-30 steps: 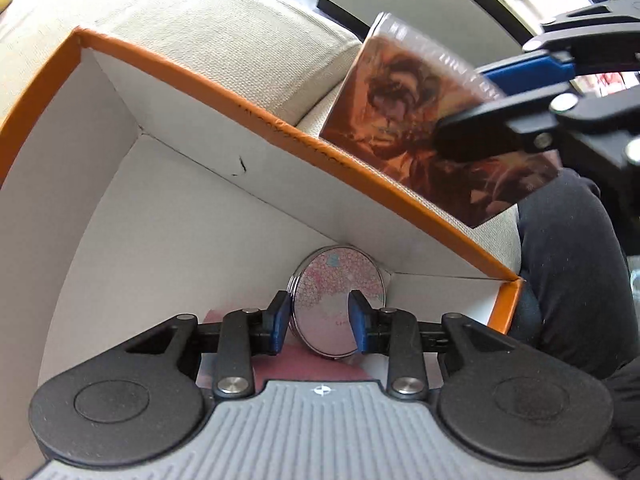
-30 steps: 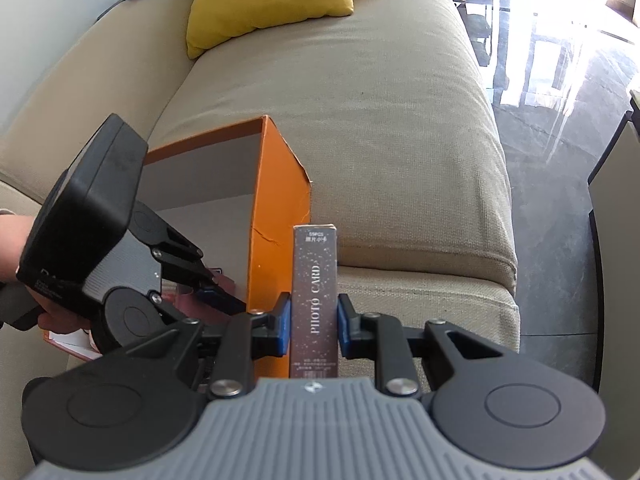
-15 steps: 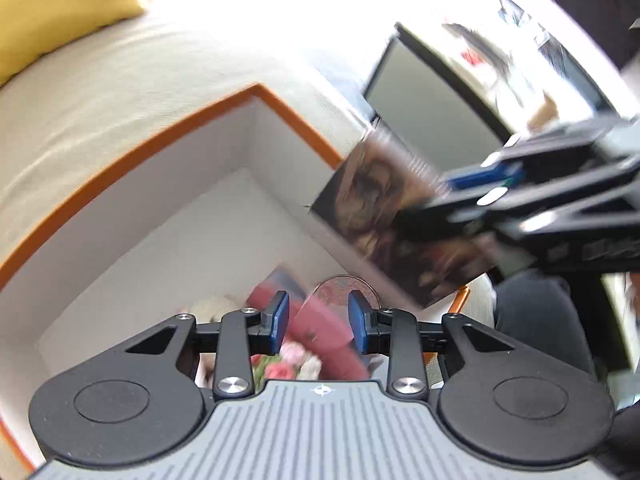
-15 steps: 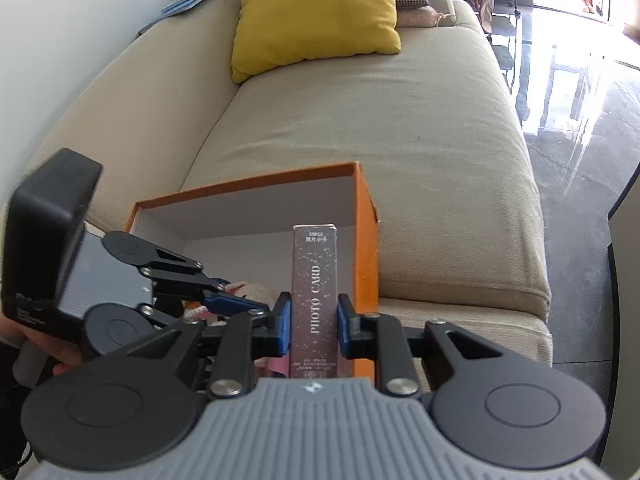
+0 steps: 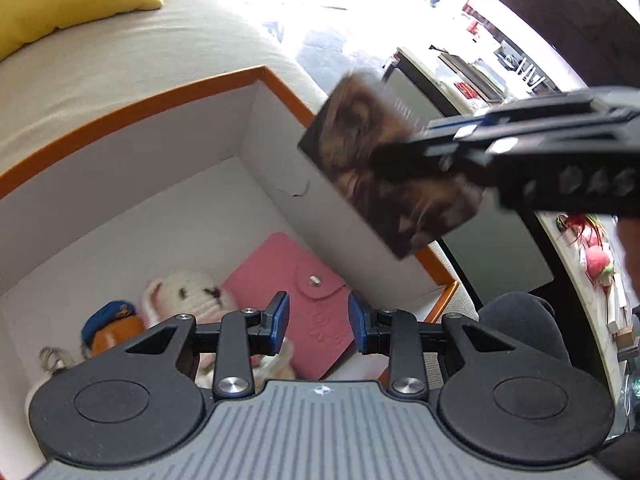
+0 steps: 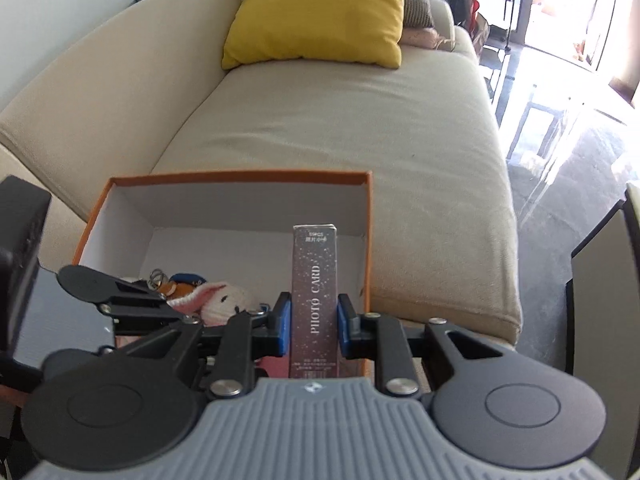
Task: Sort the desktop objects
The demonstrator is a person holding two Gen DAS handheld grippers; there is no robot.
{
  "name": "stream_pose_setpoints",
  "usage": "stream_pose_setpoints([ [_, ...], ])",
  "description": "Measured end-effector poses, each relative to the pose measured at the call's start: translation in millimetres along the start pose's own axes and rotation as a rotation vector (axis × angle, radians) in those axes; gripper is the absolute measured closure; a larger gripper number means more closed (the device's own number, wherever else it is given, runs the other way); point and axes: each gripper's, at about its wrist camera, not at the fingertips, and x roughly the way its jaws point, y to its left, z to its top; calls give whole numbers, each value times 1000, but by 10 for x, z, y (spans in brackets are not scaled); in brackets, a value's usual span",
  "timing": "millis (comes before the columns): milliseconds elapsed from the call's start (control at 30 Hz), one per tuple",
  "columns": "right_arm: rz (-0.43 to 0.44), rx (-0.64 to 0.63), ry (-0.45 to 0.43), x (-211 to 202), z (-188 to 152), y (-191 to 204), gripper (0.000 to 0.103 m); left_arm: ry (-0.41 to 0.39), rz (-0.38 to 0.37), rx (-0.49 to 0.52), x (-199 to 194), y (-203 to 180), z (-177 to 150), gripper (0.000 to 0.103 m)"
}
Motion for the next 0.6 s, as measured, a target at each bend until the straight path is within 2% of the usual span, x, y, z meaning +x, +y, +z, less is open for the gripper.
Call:
stream_pose_setpoints([
  [167, -85, 16, -59, -167, 44, -220, 79, 75, 96, -33, 331, -120, 173, 67],
  [267, -83, 52, -48, -129, 37, -378, 79, 106, 161, -89, 492, -126, 254, 66],
  [333, -65, 68, -37, -86, 15, -448, 79, 112, 187, -94, 550, -164, 280, 61],
  [367, -59, 70, -35, -65, 5, -471, 79, 115, 197, -106, 571, -180, 284, 52],
  [533, -21, 81, -32, 1, -31, -553, 79, 67, 159, -182, 555, -204, 256, 47],
  [600, -9, 86, -34, 12, -43, -576, 79, 67, 176, -190, 573, -216, 225, 45],
])
